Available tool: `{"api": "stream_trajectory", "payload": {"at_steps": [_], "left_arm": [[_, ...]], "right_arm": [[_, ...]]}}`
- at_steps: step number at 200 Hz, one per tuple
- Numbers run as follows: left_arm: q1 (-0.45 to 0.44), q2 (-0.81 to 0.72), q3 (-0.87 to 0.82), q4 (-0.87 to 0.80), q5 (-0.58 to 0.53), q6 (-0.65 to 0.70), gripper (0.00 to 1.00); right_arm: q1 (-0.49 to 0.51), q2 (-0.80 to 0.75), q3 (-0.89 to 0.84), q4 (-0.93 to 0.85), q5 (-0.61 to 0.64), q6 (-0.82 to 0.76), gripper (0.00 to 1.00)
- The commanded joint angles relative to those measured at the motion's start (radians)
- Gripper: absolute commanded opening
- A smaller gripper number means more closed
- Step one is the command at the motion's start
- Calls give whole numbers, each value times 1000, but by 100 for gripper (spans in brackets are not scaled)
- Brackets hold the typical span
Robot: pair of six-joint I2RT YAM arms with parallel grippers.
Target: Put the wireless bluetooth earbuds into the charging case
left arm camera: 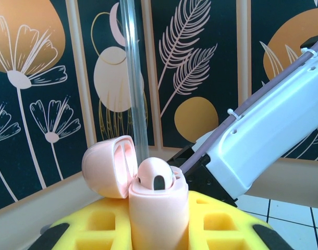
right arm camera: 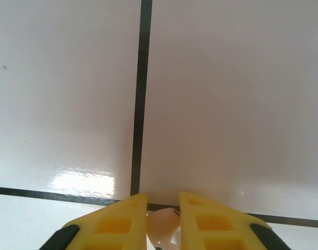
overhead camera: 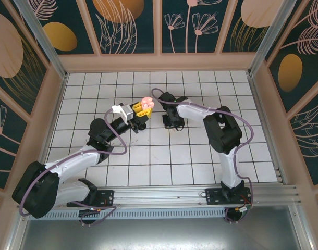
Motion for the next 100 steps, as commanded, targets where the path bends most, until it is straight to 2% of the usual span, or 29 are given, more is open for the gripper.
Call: {"api": "stream_trajectory", "payload": {"at_steps": [1,100], "left_arm": [[-5,-6,27,11,5,-9,0],[-4,-6,3,35,-25,26,0]], "right_arm": [[-14,-59,-39,8,22,6,17],[-43,-393,-46,41,-38,54,16]]}}
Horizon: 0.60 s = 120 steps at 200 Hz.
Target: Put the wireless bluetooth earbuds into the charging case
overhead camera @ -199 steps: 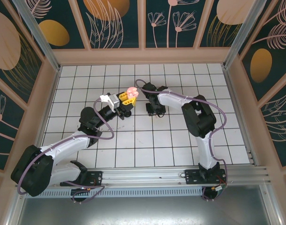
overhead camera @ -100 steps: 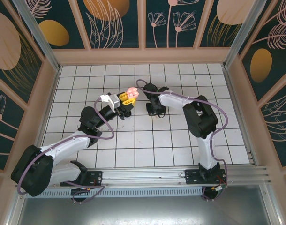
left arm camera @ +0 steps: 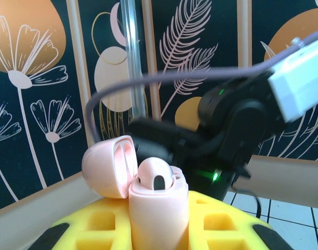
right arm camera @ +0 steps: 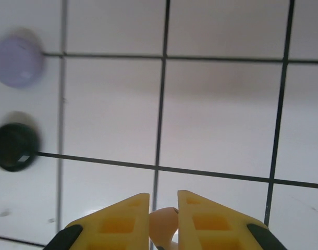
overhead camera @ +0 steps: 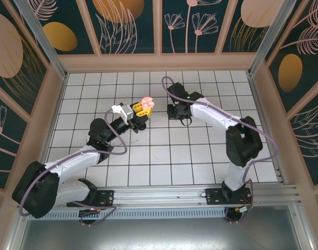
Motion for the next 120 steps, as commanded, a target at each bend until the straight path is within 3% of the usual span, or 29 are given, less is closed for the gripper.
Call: {"api": "stream_trajectory", "payload": {"at_steps": [1,120], "left_arm": [[-4,-7,1,39,-22,27,0],[-4,91,-21,151,-37,110,0]], "right_arm": [[-16,-94,13,16,-28,29,16],[-7,-312,233,108,-163,87,16]]}}
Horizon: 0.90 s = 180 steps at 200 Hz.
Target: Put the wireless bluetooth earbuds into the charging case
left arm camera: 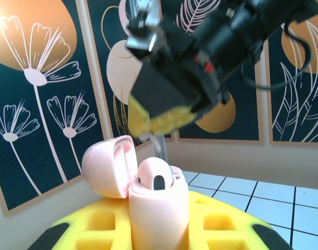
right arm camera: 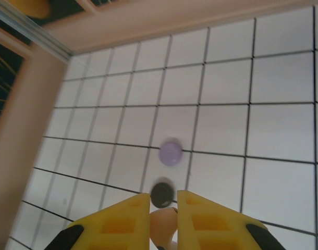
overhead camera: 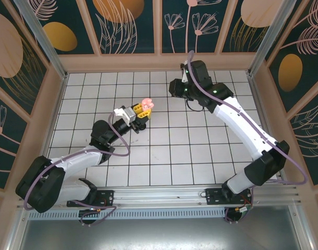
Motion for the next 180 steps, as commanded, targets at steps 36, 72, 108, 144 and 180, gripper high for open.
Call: {"api": "stream_trajectory", "payload": {"at_steps": [36,72,108,144,180], "left_arm": [[-5,76,62,103,12,-30,0],[-5,117,89,173,9,-79,0],[-4,139,112,204,10,-99,0],[-4,144,125,209,14,-104,0],[-4,144,127,210,20,-107,0]], "right_arm": [[59,-97,13,163,-59,42,16],[123,-158,-78,292,-25,41,16],[167,-201,-165,399,-5,38,16],[191,-213,-211,441,-8,53,16],[208,-201,-240,462,-15,66,16]]}}
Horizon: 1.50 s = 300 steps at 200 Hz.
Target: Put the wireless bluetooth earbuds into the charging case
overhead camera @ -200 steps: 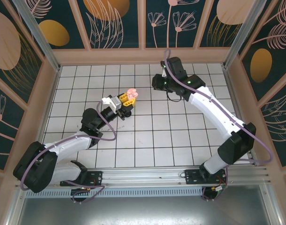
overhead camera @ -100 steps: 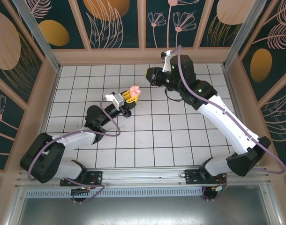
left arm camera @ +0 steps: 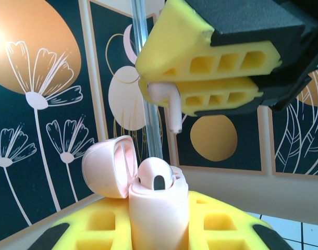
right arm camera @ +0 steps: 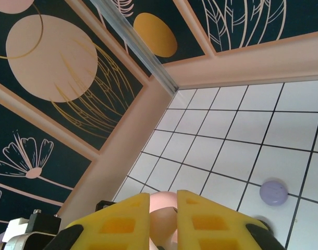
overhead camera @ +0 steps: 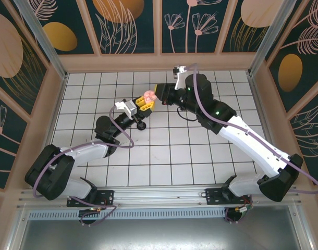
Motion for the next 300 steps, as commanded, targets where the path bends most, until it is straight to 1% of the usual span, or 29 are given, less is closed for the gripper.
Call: {"api": "stream_trajectory", "payload": {"at_steps": [1,133,265,289,300], "left_arm": [[-4,8,28,53,19,-21,0],[-7,-2,29,42,20,-24,0],[-7,-6,50,3,18,-32,0],[-6,-5,52,1,19,-35,0],[-7,-5,51,0,20,-36,0]], "right_arm": [[16,-14,-21,70,5,23,16],[41,24,-38,91,-14,42,15],[45,-5,-112,85,9,39,14],[45,-6,-104,78,32,39,22],[45,-6,-91,67,48,36,27]]}}
